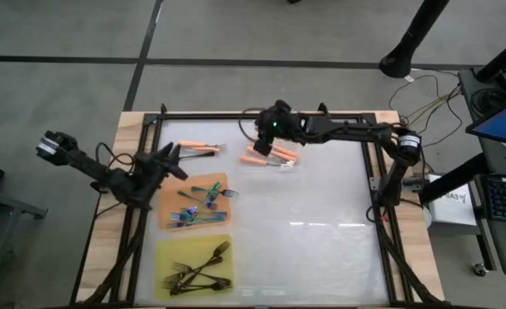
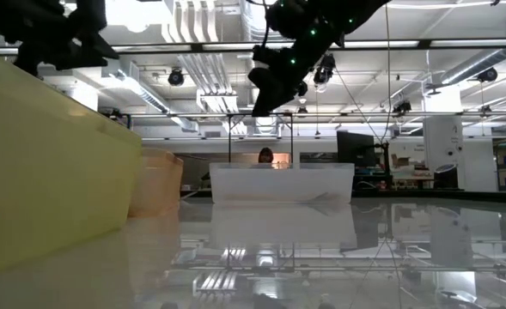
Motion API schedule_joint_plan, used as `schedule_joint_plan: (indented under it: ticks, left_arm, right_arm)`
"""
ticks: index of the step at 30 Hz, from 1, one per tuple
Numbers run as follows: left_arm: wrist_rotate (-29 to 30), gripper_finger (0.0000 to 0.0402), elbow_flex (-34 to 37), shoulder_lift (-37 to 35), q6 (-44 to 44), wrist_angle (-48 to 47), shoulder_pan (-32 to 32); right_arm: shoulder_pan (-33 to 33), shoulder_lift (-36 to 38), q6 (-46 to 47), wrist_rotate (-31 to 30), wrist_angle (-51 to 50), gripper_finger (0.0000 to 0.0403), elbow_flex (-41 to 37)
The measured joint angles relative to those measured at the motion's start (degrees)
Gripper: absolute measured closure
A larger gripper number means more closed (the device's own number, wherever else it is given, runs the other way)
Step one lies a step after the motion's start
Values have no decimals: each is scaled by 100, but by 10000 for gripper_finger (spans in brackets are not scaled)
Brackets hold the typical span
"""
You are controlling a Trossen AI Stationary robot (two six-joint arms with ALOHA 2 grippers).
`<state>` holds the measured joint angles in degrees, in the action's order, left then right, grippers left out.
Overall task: Sort silverware by color (type)
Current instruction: Put the orange fork into the transparent bin
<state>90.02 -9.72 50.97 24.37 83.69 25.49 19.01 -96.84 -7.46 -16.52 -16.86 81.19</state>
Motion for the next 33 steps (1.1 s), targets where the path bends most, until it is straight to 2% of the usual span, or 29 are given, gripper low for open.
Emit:
schedule_joint_plan:
  ticks: [3,5,7,12,14,16,19,20,23,25,27,29,33]
  left_arm:
    - [-76,290,0,163,-231,-255,-407]
    - [-334,290,0,318,-639,-568,-676]
    - [-879,290,0,507,-1204,-915,-959]
    - [-3011,290,-207,1047,-2603,-1687,-1735]
    - [-3485,290,-432,1264,-2781,-2009,-1993]
    - [-3632,290,-708,1409,-2810,-2507,-2217]
    - [-3960,290,-1308,1446,-3074,-4233,-2641]
    - [-4266,290,-1566,1423,-3402,-5186,-2840]
    - [-5732,290,-2498,1472,-4442,-8243,-3578]
    - [-6345,292,-3027,1675,-4548,-9721,-3970]
    - [-6625,298,-3375,1850,-4208,-10748,-4177]
    - [-7019,303,-3704,1995,-3664,-11335,-4345]
    - [-8259,311,-4119,2286,-2706,-12296,-4824]
  right_arm:
    - [215,0,204,-2,-2,255,0]
    - [344,0,362,3,0,255,0]
    - [453,0,501,1,0,255,-8]
    - [590,2,800,1,-22,255,-113]
    - [590,2,880,7,-73,255,-160]
    - [587,2,900,16,-166,255,-198]
    - [590,2,900,16,-340,255,-247]
    - [590,2,899,14,-387,255,-261]
    - [593,-38,801,16,-426,255,-280]
    - [614,-100,614,16,-416,255,-280]
    - [626,-176,410,15,-386,255,-280]
    - [633,-250,192,6,-386,255,-280]
    - [653,-398,-9,1,-372,255,-282]
